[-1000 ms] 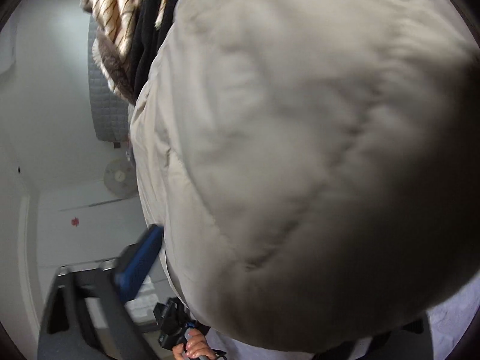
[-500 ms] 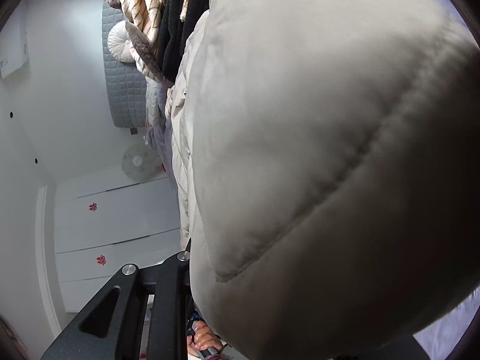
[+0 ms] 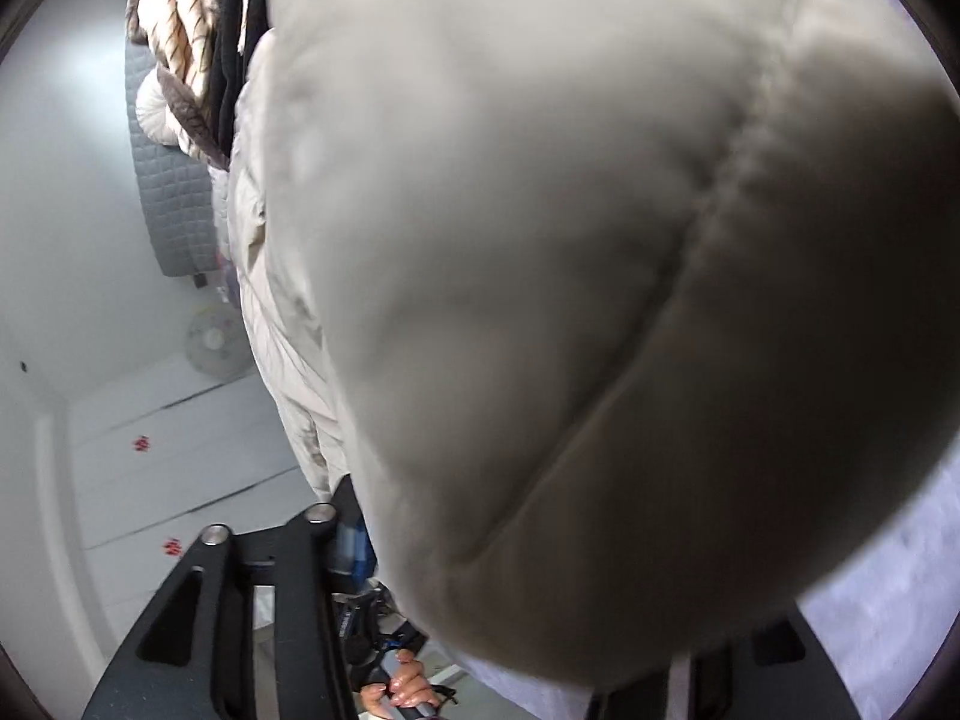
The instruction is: Fold large clothes
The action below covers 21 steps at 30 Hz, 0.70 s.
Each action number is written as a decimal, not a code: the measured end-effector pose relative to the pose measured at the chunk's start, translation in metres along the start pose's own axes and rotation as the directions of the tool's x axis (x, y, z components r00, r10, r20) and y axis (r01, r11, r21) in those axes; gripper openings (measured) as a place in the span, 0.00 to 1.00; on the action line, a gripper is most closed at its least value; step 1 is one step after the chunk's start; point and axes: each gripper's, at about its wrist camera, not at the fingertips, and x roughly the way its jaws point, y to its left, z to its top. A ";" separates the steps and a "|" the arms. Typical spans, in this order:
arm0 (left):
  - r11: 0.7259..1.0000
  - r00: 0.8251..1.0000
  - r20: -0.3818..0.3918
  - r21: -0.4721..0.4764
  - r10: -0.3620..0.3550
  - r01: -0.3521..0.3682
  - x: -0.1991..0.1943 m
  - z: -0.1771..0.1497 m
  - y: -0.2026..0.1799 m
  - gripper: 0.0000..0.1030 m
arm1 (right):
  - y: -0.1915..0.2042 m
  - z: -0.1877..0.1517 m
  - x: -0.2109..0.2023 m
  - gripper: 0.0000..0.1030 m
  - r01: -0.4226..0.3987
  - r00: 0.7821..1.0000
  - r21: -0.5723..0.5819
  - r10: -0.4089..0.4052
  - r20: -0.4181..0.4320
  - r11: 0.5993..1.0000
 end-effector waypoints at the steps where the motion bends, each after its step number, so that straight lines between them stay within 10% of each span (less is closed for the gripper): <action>1: 0.999 0.999 0.003 0.012 0.034 -0.034 -0.005 0.000 -0.001 0.71 | 0.004 -0.003 -0.003 0.62 0.036 0.999 -0.017 -0.036 -0.004 0.999; 10: 0.937 0.956 0.189 0.224 0.227 -0.267 -0.074 -0.004 -0.043 0.71 | 0.048 -0.037 -0.038 0.72 0.246 0.968 -0.242 -0.251 0.012 0.938; 21: 0.905 0.956 0.201 0.329 0.211 -0.269 -0.075 -0.002 -0.068 0.71 | 0.159 -0.083 0.001 0.72 0.320 0.937 -0.501 -0.347 0.042 0.804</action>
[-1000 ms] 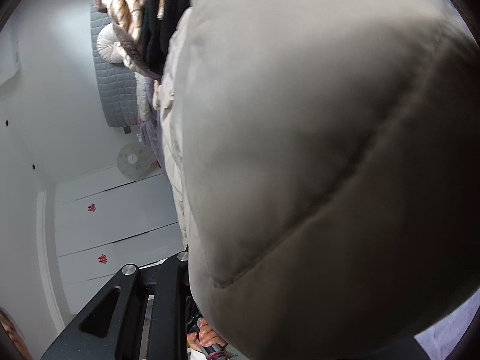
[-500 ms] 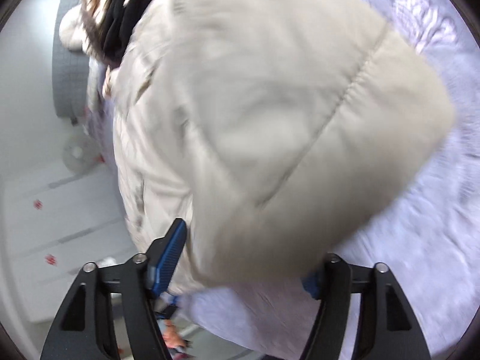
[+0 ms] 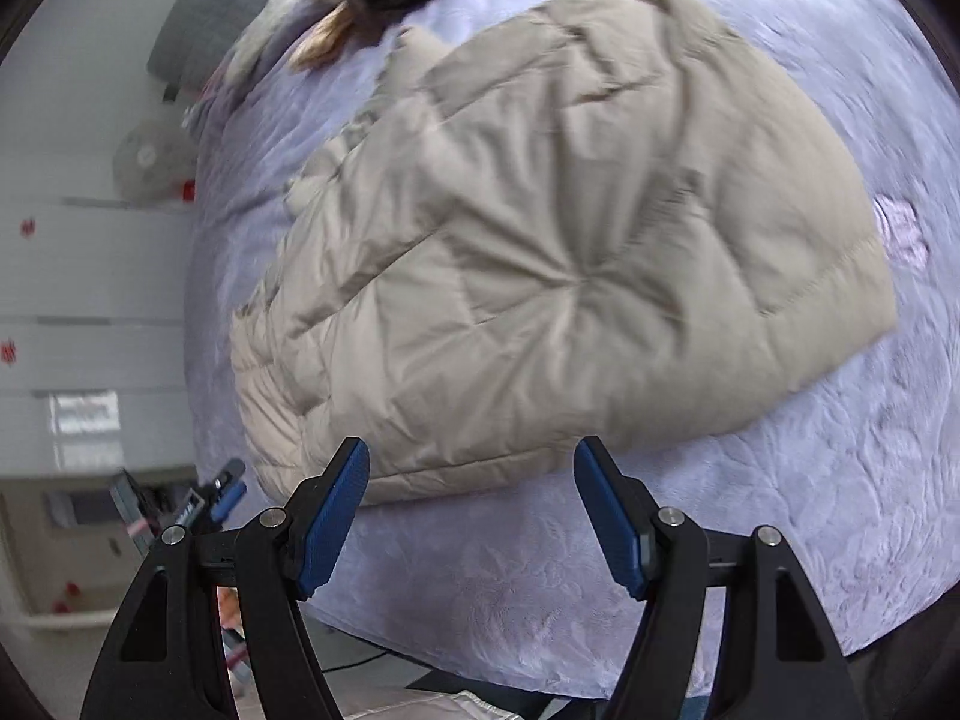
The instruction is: Fold large clothes
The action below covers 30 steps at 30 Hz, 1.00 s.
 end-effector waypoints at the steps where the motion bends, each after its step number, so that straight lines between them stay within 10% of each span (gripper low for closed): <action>1: 1.000 1.000 -0.007 0.015 0.000 0.000 0.004 -0.001 -0.004 0.71 | 0.007 0.003 0.003 0.72 0.011 1.000 -0.021 -0.011 -0.009 1.000; 6: 0.997 0.999 -0.049 0.081 -0.002 0.006 0.015 0.000 -0.017 0.72 | 0.023 -0.020 0.020 0.72 0.036 0.998 -0.072 -0.039 -0.048 0.997; 8: 0.995 0.998 -0.062 0.101 0.007 -0.001 0.018 0.000 -0.019 1.00 | 0.027 -0.024 0.024 0.72 0.044 0.997 -0.081 -0.049 -0.060 0.996; 21: 0.991 0.998 -0.035 0.131 0.046 -0.041 0.022 0.019 -0.012 1.00 | 0.068 -0.021 0.052 1.00 0.177 0.984 -0.206 -0.168 0.062 0.962; 30: 0.988 0.998 -0.053 0.150 0.046 -0.038 0.033 0.033 0.005 1.00 | 0.082 -0.032 0.063 1.00 0.223 0.975 -0.237 -0.220 0.041 0.946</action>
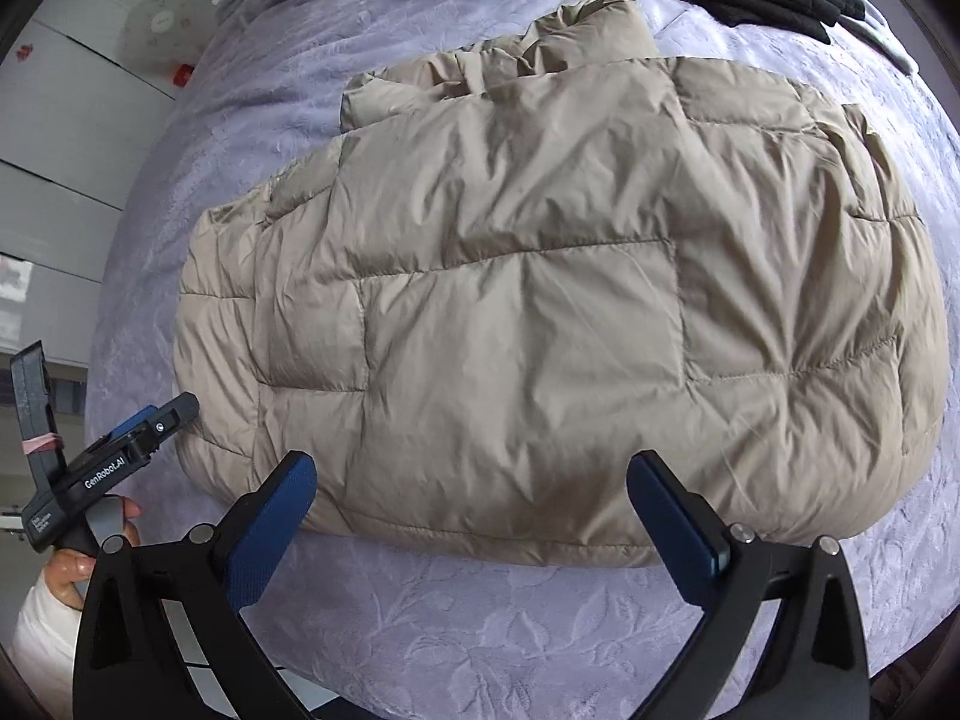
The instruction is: Fold large clothes
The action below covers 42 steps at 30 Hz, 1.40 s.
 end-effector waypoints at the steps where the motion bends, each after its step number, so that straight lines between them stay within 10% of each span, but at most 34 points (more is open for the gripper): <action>1: 1.000 1.000 -0.003 -0.003 -0.011 0.011 0.001 0.000 0.002 1.00 | 0.000 0.001 0.000 1.00 -0.004 1.000 0.003 0.004 0.006 1.000; 3: 1.000 1.000 -0.010 -0.006 -0.018 0.018 0.002 0.000 0.003 1.00 | 0.002 0.006 0.000 0.97 -0.004 1.000 0.006 0.004 0.023 1.000; 7: 1.000 1.000 -0.014 -0.012 -0.018 0.018 0.005 0.000 0.003 1.00 | 0.004 0.022 0.006 0.23 0.042 0.998 0.011 -0.042 0.041 0.999; 21: 1.000 1.000 -0.029 -0.009 -0.003 0.003 0.029 0.013 0.000 1.00 | -0.020 0.100 0.079 0.18 0.118 0.991 0.020 -0.119 0.066 0.993; 34: 1.000 0.999 -0.028 0.012 -0.027 0.028 0.031 0.019 0.005 1.00 | 0.003 0.047 0.028 0.19 0.125 0.988 -0.045 -0.120 0.098 0.991; 42: 0.978 0.979 -0.008 -0.037 -0.205 0.205 0.030 0.038 0.033 1.00 | -0.009 0.024 0.041 0.18 0.137 0.989 0.004 -0.137 0.060 0.991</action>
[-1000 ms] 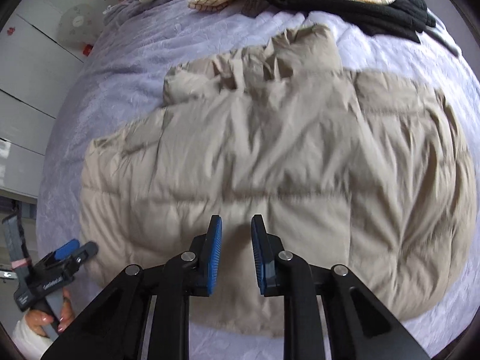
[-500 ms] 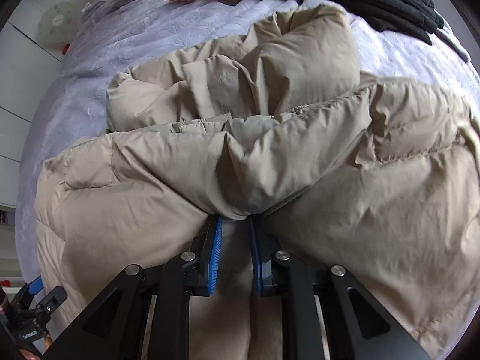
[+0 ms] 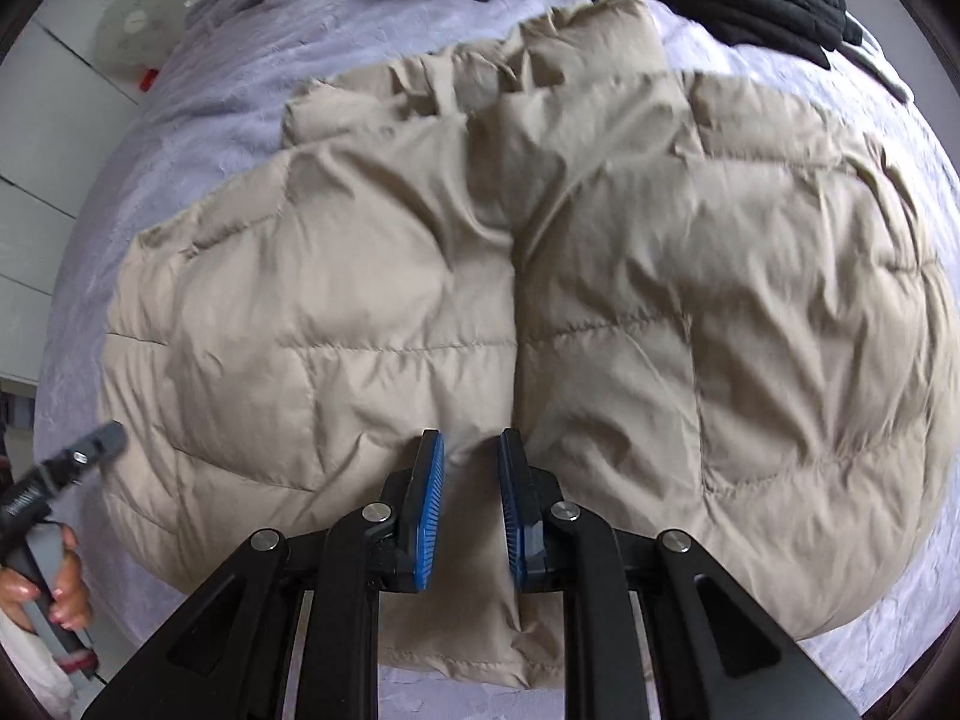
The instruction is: Fold large clothes
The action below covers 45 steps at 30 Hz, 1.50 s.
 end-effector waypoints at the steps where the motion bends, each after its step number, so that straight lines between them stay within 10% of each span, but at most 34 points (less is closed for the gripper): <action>1: 0.999 0.999 -0.014 -0.014 -0.048 0.048 0.002 0.004 0.008 1.00 | -0.001 0.000 0.000 0.19 0.000 1.000 0.000 0.000 -0.001 1.000; 5: 0.961 0.953 -0.136 -0.097 -0.272 0.260 0.024 0.015 0.038 1.00 | -0.002 0.001 0.000 0.21 -0.003 1.000 -0.002 0.003 -0.006 1.000; 9: 0.941 0.926 -0.172 -0.102 -0.335 0.322 0.044 0.020 0.043 1.00 | -0.002 0.000 0.002 0.21 -0.001 1.000 -0.010 0.001 -0.010 1.000; 12: 0.898 0.872 -0.217 -0.123 -0.439 0.422 0.065 0.027 0.036 1.00 | 0.003 0.004 0.007 0.21 0.005 1.000 -0.020 -0.005 -0.013 1.000; 21: 0.910 0.845 -0.399 0.058 -0.357 0.411 0.112 0.031 -0.020 0.99 | 0.004 0.006 0.011 0.21 -0.002 1.000 -0.013 0.002 -0.012 1.000; 25: 0.881 0.807 -0.412 0.019 -0.423 0.472 0.108 0.029 -0.026 0.40 | -0.001 0.005 0.011 0.22 -0.006 1.000 0.001 0.006 -0.007 1.000; 35: 0.809 0.773 -0.311 0.021 -0.554 0.588 0.031 0.017 -0.076 0.29 | -0.010 0.008 0.014 0.22 -0.019 1.000 0.038 0.019 0.000 0.999; 45: 0.847 0.820 -0.286 0.050 -0.496 0.530 0.010 0.009 -0.107 0.29 | -0.034 0.011 -0.016 0.13 -0.125 0.990 0.118 0.115 0.084 0.985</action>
